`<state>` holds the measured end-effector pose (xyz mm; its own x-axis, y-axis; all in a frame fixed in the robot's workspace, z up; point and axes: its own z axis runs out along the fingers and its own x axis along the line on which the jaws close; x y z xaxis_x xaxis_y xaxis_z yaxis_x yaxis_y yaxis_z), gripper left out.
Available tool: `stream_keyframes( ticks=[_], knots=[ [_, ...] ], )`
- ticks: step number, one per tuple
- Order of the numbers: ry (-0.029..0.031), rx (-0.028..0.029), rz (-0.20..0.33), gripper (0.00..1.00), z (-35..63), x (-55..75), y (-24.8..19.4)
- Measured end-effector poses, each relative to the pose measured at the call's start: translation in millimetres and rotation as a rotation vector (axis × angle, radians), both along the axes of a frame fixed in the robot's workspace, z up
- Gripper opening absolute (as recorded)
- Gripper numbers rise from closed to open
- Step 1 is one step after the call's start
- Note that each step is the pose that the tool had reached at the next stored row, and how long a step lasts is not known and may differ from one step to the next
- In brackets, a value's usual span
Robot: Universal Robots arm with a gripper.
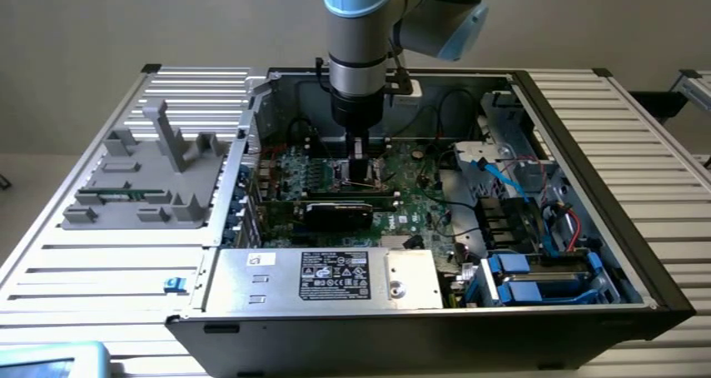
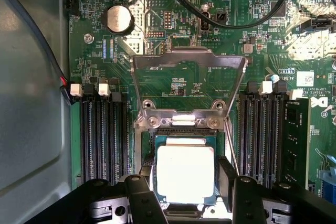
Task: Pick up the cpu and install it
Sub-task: 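Place the cpu into insertion slot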
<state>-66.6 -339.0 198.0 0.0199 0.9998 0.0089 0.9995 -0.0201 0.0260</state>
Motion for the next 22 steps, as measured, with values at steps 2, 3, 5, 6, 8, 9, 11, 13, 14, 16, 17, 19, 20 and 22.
stream_keyframes(
  ticks=[2,3,5,6,8,9,11,13,14,16,17,19,20,22],
  knots=[
    [0.0,0.0001,0.0,0.56,0.0,0.0,0.0],
    [-0.0001,0.0001,0.0,0.56,-0.1,0.0,0.0],
    [-0.0007,0.0002,0.0,0.56,-0.1,0.0,0.2],
    [-0.0016,0.0003,0.0,0.56,-0.1,0.0,0.5],
    [-0.004,0.0004,0.0,0.56,-0.2,0.0,1.1],
    [-0.0048,0.0004,0.0,0.56,-0.2,0.0,1.2],
    [-0.0076,0.0003,0.0,0.56,-0.3,-0.2,1.5],
    [-0.0085,0.0005,-0.001,0.56,-0.5,-0.7,1.6],
    [-0.0087,0.0003,-0.001,0.56,-0.6,-1.0,1.6],
    [-0.0101,0.0003,-0.001,0.56,-0.9,-1.4,1.6],
    [-0.0113,0.0004,-0.002,0.56,-1.0,-1.3,1.5],
    [-0.0164,0.001,-0.002,0.56,-1.3,-1.4,1.6],
    [-0.0202,0.0013,-0.003,0.56,-1.4,-1.4,1.6],
    [-0.0255,0.0019,-0.004,0.56,-1.6,-2.0,1.6]
  ],
)
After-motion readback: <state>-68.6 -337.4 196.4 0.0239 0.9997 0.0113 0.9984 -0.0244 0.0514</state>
